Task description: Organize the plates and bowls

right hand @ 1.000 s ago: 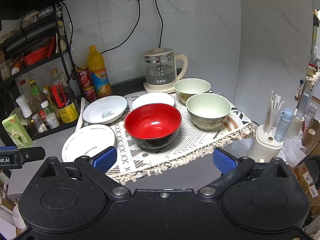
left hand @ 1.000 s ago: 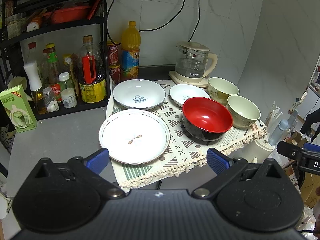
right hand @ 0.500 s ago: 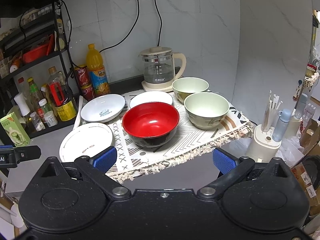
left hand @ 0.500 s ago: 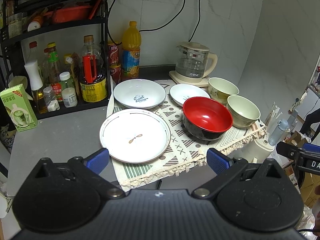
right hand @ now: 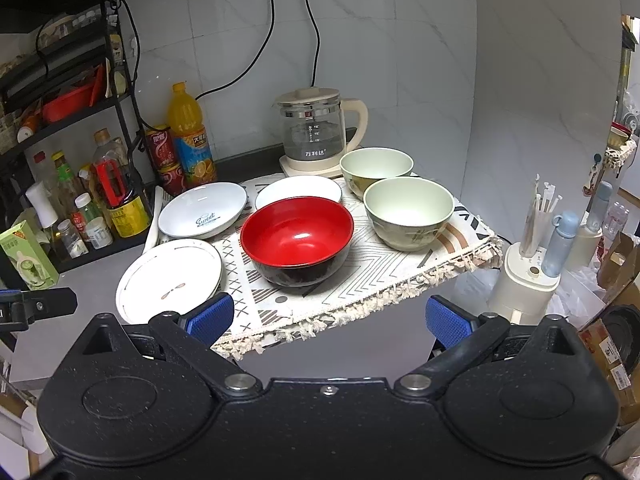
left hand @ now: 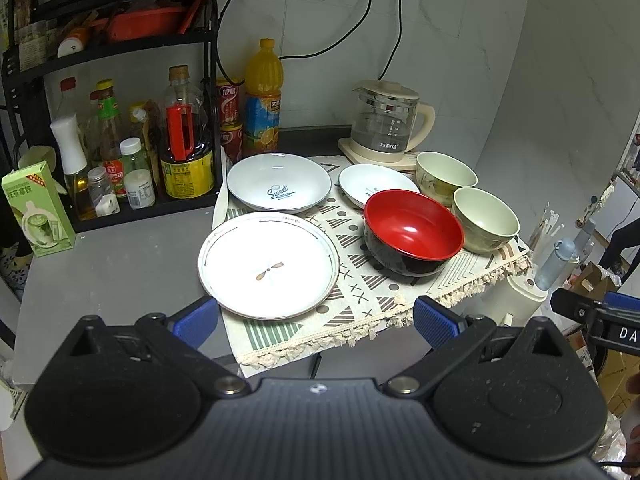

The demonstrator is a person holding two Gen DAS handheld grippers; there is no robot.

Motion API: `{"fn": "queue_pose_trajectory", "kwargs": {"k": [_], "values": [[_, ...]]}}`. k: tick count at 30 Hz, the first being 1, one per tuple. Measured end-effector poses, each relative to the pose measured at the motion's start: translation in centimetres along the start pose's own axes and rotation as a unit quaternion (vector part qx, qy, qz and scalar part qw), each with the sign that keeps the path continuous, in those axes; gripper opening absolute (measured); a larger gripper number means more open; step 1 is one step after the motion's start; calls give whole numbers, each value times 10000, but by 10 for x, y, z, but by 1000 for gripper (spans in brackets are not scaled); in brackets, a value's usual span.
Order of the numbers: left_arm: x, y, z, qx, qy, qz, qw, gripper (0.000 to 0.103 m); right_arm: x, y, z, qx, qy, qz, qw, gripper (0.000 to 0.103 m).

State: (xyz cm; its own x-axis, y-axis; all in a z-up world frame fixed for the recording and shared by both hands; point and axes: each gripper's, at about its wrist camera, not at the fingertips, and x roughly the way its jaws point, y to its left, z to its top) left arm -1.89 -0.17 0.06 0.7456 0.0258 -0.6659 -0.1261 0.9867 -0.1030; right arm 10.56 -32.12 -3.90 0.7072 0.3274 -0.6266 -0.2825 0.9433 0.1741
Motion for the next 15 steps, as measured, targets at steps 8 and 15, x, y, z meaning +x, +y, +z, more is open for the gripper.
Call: {"fn": "queue_pose_trajectory", "kwargs": {"k": [8,15], "values": [[-4,-3,-5,44,-42,60,10000,103,-2,-2,-2,7,27,8,10000,103],[-5,-5,-13,-46,8,97,9999,102,0,-10,-7,30,78,44,10000,103]]}}
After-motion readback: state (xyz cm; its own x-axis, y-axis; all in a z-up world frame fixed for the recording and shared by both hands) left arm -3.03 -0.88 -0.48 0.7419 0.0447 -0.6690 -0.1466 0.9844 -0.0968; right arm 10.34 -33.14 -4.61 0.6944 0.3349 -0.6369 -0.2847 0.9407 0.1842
